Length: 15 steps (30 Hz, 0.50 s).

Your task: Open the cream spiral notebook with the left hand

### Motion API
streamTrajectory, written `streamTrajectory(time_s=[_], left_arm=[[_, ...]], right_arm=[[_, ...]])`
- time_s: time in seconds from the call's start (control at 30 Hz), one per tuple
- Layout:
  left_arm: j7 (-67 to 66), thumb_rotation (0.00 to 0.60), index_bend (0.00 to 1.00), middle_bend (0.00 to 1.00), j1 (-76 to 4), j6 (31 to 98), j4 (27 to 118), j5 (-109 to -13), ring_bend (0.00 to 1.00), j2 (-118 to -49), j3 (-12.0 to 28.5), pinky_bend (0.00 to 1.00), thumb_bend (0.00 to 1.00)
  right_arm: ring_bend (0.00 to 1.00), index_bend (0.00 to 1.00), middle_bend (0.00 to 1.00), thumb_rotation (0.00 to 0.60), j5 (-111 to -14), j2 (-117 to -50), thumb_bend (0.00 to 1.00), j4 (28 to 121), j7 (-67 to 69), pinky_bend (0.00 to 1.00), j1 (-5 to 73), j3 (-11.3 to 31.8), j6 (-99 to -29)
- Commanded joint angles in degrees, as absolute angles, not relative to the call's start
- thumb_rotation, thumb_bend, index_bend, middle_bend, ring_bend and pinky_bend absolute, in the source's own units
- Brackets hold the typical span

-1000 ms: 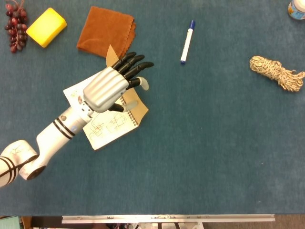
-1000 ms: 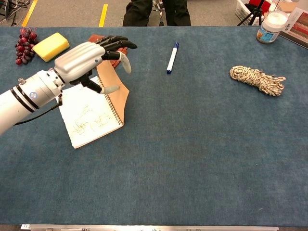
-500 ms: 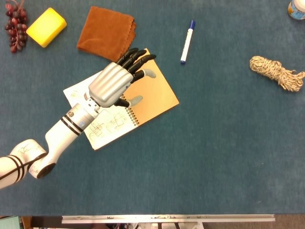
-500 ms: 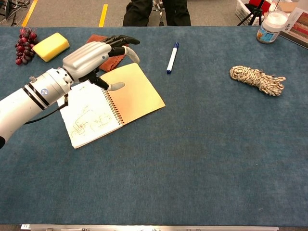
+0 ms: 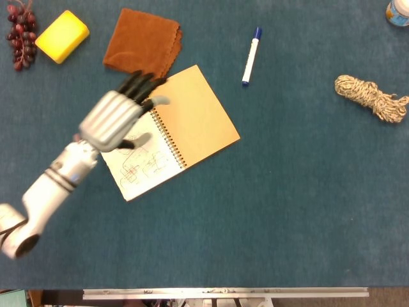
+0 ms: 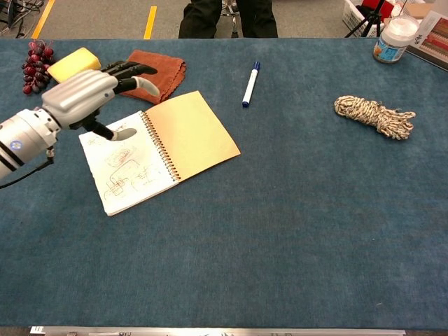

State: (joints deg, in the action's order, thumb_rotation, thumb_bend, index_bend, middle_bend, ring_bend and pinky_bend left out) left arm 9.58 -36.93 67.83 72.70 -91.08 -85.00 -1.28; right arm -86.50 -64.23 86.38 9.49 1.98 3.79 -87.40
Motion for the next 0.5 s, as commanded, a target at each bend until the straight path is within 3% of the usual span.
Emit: streamTrajectory(time_s=[0.03,0.5], left_arm=[[5.8,0.6,0.21,0.06,-32.7,70.6,77.6,-88.8,0.0,-80.9,-2.8,0.0,0.26],[-0.6,0.6,0.21,0.06,-18.3,83.0,86.4,-82.1,0.0,-74.1,-3.3,0.0,0.26]], right_arm=[[0.39,0.54,0.45,0.6,-85.9,-63.9,0.38,86.7,8.9,0.47,2.1,3.9,-86.7],[0.36,0.54,0.42,0.6,-84.4,-64.0,0.38,87.8,4.5,0.44,2.7,4.5,-85.6]])
